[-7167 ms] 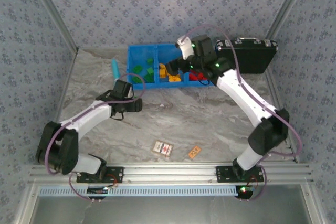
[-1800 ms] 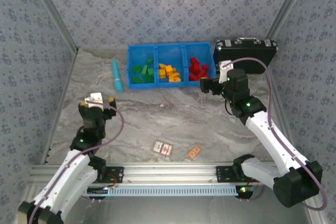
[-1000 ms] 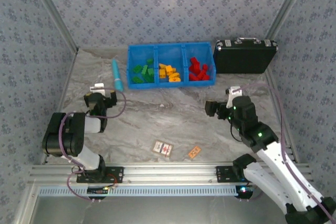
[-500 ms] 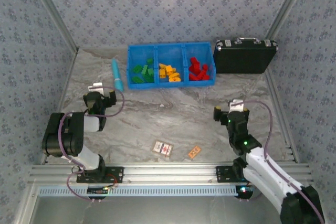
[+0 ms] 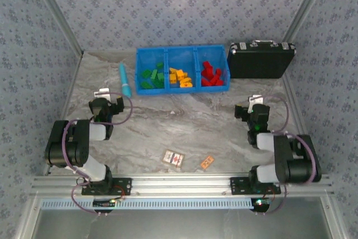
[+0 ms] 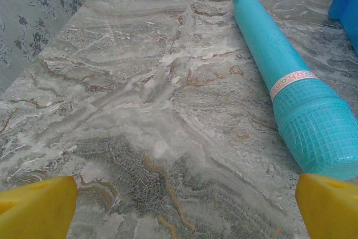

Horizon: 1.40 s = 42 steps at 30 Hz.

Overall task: Sort the legos into containers by color
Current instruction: Reset both arms

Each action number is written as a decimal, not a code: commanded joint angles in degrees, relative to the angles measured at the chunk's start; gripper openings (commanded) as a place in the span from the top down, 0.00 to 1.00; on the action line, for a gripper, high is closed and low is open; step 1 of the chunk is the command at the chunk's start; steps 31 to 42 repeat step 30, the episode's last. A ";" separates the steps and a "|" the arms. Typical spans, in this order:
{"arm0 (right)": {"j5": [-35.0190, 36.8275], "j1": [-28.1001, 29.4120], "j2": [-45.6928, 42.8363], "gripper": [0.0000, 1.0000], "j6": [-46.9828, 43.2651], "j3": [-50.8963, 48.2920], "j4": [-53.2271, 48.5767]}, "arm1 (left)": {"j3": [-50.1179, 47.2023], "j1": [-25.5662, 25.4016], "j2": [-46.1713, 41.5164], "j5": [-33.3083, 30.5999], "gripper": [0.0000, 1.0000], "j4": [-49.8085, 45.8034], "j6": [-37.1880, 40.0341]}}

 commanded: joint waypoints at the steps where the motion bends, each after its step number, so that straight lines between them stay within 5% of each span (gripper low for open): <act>1: -3.48 0.35 7.51 0.00 -1.97 4.27 9.00 | 0.71 0.01 -0.62 1.11 0.00 0.25 -0.63; 6: -8.33 -2.51 6.59 0.00 0.01 6.52 2.48 | 0.71 -0.01 -0.67 1.20 0.00 0.24 -0.69; 42: -8.28 -2.58 6.79 0.00 0.14 6.66 2.63 | 0.70 0.03 -0.60 1.20 0.00 0.27 -0.68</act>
